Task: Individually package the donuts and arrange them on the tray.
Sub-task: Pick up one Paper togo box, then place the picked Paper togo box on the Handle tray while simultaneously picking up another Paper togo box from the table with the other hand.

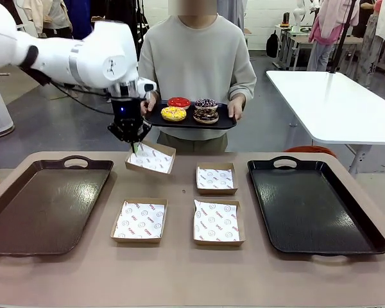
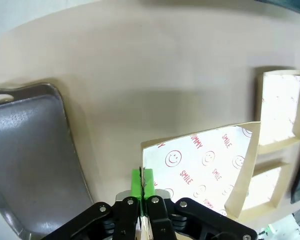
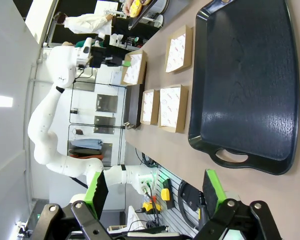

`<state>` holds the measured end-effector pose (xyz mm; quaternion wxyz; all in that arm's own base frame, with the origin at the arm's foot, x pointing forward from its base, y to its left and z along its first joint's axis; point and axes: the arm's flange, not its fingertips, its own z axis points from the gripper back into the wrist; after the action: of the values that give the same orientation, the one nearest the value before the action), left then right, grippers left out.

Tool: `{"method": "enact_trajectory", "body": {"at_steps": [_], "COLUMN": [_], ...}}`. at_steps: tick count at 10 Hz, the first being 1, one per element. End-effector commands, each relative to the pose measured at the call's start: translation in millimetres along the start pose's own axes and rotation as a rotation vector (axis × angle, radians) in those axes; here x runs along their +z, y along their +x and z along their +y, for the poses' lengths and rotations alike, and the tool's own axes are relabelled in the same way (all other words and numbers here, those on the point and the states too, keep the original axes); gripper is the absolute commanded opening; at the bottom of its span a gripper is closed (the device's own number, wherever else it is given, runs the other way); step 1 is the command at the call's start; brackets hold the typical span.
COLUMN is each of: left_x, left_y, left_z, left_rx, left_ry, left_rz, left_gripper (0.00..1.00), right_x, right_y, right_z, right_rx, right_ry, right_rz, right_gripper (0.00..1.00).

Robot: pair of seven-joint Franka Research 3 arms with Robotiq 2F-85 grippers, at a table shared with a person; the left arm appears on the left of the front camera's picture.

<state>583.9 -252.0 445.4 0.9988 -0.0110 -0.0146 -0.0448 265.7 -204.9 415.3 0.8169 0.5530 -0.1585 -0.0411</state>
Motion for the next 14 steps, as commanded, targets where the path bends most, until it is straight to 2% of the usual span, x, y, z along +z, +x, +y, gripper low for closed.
{"method": "enact_trajectory", "body": {"at_steps": [1, 4, 5, 6, 14], "left_x": [29, 60, 61, 59, 59], "left_y": [-3, 2, 4, -6, -6], "left_z": [0, -7, -6, -7, -7], "left_rx": [-0.024, -0.025, -0.032, -0.012, -0.012], "left_ry": [-0.016, -0.034, -0.026, -0.013, -0.013], "left_rz": [-0.002, -0.002, 0.019, -0.024, -0.024], "left_gripper": [0.0, 0.0, 0.0, 0.0, 0.0], "right_x": [0, 0, 0, 0, 0], "right_y": [0, 0, 0, 0, 0], "right_z": [0, 0, 0, 0, 0], "right_rx": [0.005, 0.005, 0.005, 0.005, 0.005], "right_ry": [0.015, 0.015, 0.015, 0.015, 0.015], "right_rz": [-0.004, -0.004, -0.004, -0.004, -0.004], "right_gripper": [1.0, 1.0, 1.0, 1.0, 1.0]}}
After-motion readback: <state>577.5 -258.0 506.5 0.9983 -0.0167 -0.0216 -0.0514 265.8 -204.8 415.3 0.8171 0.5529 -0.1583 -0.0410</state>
